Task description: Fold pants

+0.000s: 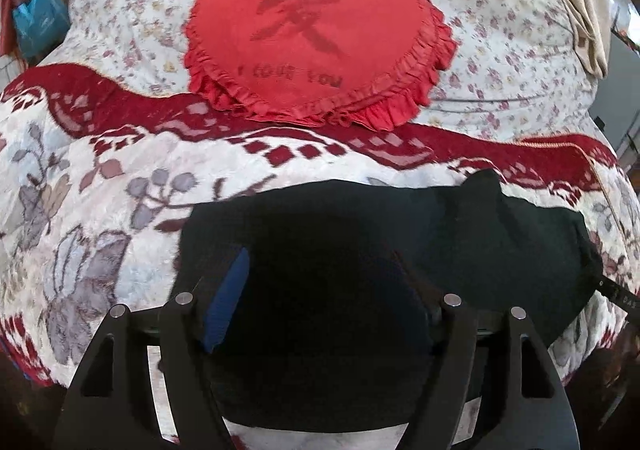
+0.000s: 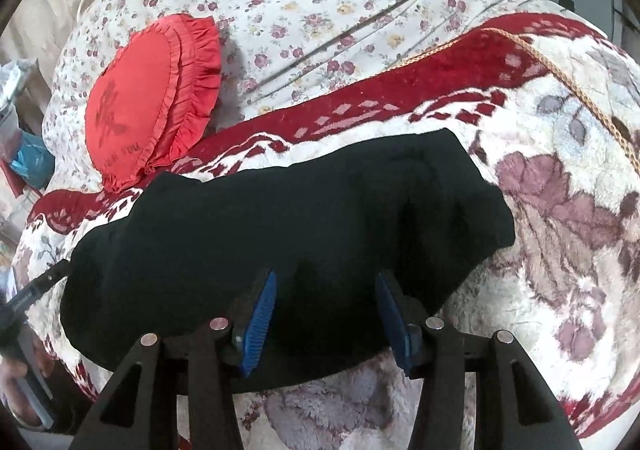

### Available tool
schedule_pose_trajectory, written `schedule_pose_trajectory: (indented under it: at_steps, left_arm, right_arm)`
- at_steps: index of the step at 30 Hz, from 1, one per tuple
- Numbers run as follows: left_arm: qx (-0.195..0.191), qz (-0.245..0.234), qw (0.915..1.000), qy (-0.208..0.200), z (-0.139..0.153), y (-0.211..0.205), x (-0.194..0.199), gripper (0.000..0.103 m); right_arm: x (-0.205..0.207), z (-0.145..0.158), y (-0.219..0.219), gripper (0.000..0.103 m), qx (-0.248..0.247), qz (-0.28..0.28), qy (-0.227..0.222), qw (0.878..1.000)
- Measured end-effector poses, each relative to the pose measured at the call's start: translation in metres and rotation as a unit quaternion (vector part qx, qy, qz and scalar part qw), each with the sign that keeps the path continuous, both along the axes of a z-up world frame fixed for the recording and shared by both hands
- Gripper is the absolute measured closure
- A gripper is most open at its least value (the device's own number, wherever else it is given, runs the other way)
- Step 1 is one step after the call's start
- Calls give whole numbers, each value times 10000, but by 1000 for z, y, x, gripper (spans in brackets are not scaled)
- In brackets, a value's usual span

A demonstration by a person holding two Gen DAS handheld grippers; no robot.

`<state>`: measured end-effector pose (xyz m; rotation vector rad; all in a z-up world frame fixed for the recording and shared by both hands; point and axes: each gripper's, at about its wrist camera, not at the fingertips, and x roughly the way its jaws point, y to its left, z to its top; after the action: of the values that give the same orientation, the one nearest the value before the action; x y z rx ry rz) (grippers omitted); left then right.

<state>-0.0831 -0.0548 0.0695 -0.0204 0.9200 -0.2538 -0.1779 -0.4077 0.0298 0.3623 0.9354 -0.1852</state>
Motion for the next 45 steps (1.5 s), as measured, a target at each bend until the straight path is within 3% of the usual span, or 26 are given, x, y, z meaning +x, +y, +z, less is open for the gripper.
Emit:
schedule_pose_trajectory:
  at_steps: [11,13,16,18,26,32,37,45]
  left_arm:
    - [-157,-648,9974,266,-4,-56,9,31]
    - [-118,-770,9965,289,-5,-67,11,25]
    - [-213,-1006,9941,343,-3,-85,14,24]
    - [-267,-1153,9922,382,-2,-97,16,24]
    - [-149,-1925,9805,361,8,-164,21,24]
    - [-304,-2639,9622,596,8,-230,32,24]
    - [-580,-3353,9346,1041,1,-286,47,24]
    - [-398,-3922,9081,1413,-25,-363,63,24]
  right_arm:
    - [-17,-2,-16,53,210,-204,37,9996]
    - [-18,-2,-17,53,230,-210,32,9995]
    - [-22,-1,-23,52,172,-295,26,9994]
    - [-26,-4,-33,45,130,-484,158,9986]
    - [-48,-6,-60,40,542,-883,-24,9946]
    - [-44,-11,-62,39,776,-812,-218,9934]
    - [-40,-14,-64,39,1039,-657,-460,9913]
    - [-37,-24,-68,37,1264,-679,-641,9876]
